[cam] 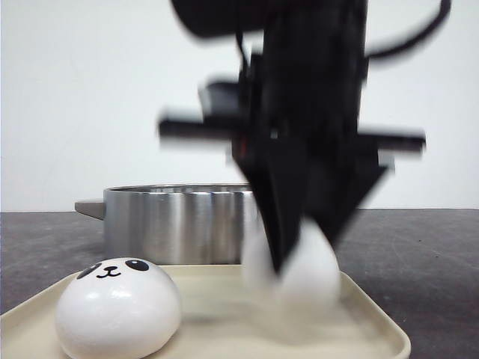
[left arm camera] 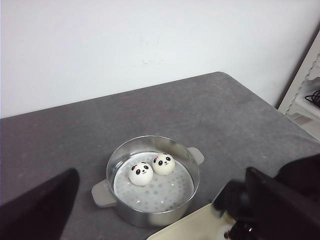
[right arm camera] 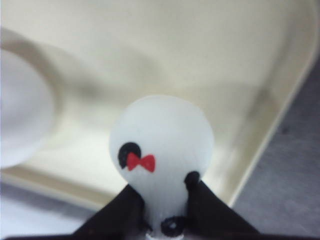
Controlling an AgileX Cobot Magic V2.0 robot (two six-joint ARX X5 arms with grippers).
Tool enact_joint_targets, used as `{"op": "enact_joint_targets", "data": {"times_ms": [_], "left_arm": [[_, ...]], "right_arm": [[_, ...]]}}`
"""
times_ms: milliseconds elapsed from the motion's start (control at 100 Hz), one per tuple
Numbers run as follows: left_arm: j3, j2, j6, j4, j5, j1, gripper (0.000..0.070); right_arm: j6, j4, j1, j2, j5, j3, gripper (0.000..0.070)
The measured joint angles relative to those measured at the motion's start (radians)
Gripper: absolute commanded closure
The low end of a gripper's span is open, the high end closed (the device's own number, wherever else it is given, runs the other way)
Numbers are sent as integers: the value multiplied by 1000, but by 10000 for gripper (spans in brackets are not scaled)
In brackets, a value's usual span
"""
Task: Steam buns
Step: 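Grasp the panda bun nearer the right gripper on the tray, then lift the bun with the right gripper and release it into the pot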
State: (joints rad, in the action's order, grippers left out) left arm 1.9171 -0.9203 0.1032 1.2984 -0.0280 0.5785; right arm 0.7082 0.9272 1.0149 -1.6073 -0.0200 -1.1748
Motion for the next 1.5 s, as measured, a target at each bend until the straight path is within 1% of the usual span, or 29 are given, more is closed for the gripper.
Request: {"op": "enact_joint_targets", "data": {"times_ms": [110, 210, 270, 340, 430, 510, 620, 710, 780, 1010, 1150, 1500], "left_arm": [[0, 0, 0, 0, 0, 0, 28], [0, 0, 0, 0, 0, 0, 28], [0, 0, 0, 0, 0, 0, 28], [0, 0, 0, 0, 0, 0, 28], [0, 0, 0, 0, 0, 0, 28], [0, 0, 0, 0, 0, 0, 28], [0, 0, 0, 0, 0, 6, 28], [0, 0, 0, 0, 0, 9, 28], [0, 0, 0, 0, 0, 9, 28], [0, 0, 0, 0, 0, 9, 28], [0, 0, 0, 0, 0, 9, 28], [0, 0, 0, 5, 0, 9, 28]], "right_arm": [[-26, -5, 17, 92, -21, -140, 689], [-83, -44, 20, 134, -94, -293, 691], [-130, -83, 1, 134, -141, -374, 694], [-179, -131, -53, 117, -140, -445, 694], [-217, -151, -140, 71, -101, -501, 694], [-241, -149, -217, 13, -57, -509, 694], [-257, -133, -302, -94, -19, -509, 694], [-260, -113, -343, -168, 25, -504, 694], [-263, -102, -356, -212, 43, -504, 694], [-266, -99, -354, -320, 47, -504, 694], [-266, -73, -354, -364, 47, -504, 694], [-259, -50, -356, -419, 43, -504, 693]]}}
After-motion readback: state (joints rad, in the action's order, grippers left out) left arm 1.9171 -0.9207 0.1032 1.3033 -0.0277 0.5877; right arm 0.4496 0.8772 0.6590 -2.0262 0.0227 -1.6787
